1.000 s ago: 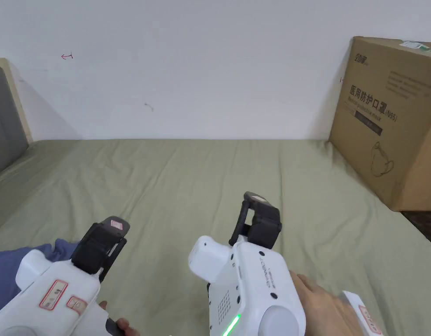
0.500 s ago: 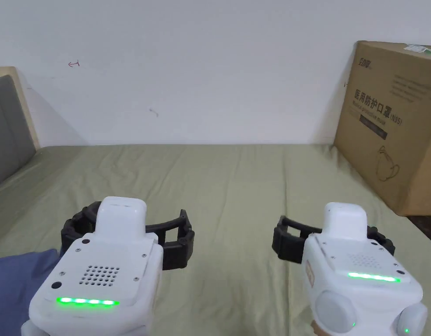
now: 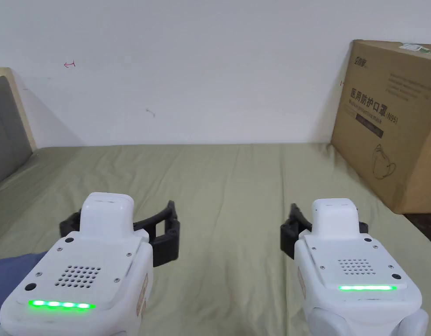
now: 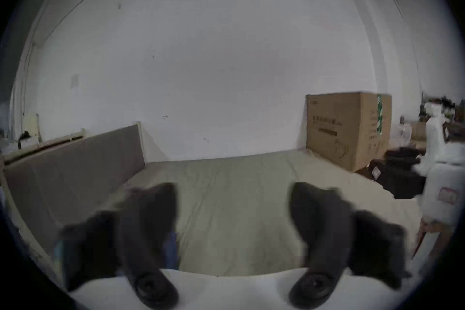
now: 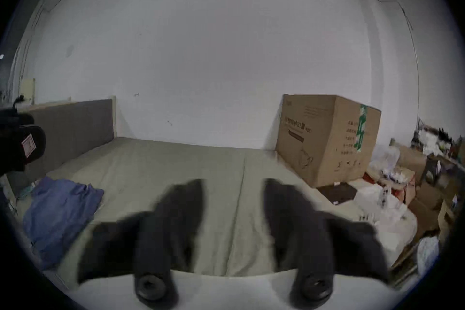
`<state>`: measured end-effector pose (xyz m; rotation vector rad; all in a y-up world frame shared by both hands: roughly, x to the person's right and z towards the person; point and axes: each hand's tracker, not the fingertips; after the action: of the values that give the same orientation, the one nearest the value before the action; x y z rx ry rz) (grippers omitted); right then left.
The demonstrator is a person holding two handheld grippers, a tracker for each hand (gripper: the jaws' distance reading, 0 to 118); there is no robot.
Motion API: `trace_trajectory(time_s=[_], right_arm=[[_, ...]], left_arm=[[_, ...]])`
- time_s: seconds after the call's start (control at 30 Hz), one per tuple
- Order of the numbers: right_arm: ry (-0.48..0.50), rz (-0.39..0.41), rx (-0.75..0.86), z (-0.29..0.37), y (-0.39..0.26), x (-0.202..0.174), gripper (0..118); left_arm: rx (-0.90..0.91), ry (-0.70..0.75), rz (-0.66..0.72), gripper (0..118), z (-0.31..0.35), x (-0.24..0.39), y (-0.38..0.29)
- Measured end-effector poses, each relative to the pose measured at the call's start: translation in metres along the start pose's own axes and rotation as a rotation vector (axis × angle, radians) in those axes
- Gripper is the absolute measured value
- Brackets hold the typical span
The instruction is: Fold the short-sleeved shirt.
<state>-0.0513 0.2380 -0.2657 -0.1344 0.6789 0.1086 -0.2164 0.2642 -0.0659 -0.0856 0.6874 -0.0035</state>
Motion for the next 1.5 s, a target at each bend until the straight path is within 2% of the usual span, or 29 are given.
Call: trace_trajectory(time_s=[0.03, 0.07, 0.1, 0.13, 0.27, 0.43, 0.6, 0.73, 0.83, 0.93, 1.07, 1.17, 1.27, 1.4, 1.5], right_arm=[[-0.007, -0.001, 0.002, 0.000, -0.001, 0.001, 15], [-0.008, -0.009, 0.010, 0.000, -0.003, 0.003, 10], [0.001, -0.010, 0.008, -0.001, -0.002, 0.004, 2], [0.013, -0.017, -0.008, -0.002, -0.001, 0.005, 2], [0.012, -0.042, -0.015, -0.002, 0.000, 0.008, 0], [0.014, -0.066, -0.015, -0.003, 0.006, 0.010, 0], [0.040, -0.021, -0.003, -0.002, 0.011, -0.004, 0], [0.136, -0.016, -0.003, -0.007, 0.017, -0.030, 0], [0.265, -0.026, -0.021, -0.011, 0.022, -0.058, 0], [0.387, 0.022, -0.019, -0.011, 0.025, -0.095, 0], [0.539, 0.010, -0.051, -0.007, 0.026, -0.138, 0], [0.598, 0.049, -0.058, -0.003, 0.024, -0.164, 0], [0.641, 0.049, -0.084, 0.002, 0.021, -0.181, 0], [0.662, 0.060, -0.106, 0.004, 0.016, -0.190, 0], [0.687, 0.077, -0.122, 0.000, 0.009, -0.188, 0]], left_arm=[[0.003, 0.000, 0.026, 21, 0.000, -0.001, -0.001], [-0.023, 0.035, 0.011, 2, -0.004, 0.001, -0.001], [-0.035, 0.050, 0.004, 2, -0.008, 0.001, -0.002], [-0.050, 0.096, -0.016, 2, -0.009, 0.000, -0.004], [-0.078, 0.032, 0.067, 0, -0.012, -0.009, -0.004], [-0.087, 0.024, 0.057, 0, -0.013, -0.012, -0.003], [-0.080, 0.036, 0.083, 0, -0.009, -0.023, 0.002], [-0.062, 0.099, 0.091, 0, 0.007, -0.046, 0.008], [-0.067, 0.201, 0.071, 0, 0.026, -0.069, 0.010], [-0.067, 0.303, 0.099, 0, 0.052, -0.098, 0.011], [-0.079, 0.450, 0.086, 0, 0.084, -0.130, 0.007], [-0.095, 0.493, 0.080, 0, 0.101, -0.143, 0.004], [-0.109, 0.530, 0.098, 0, 0.110, -0.151, 0.000], [-0.148, 0.542, 0.121, 0, 0.103, -0.160, -0.010], [-0.238, 0.499, 0.153, 0, 0.079, -0.171, -0.026]])
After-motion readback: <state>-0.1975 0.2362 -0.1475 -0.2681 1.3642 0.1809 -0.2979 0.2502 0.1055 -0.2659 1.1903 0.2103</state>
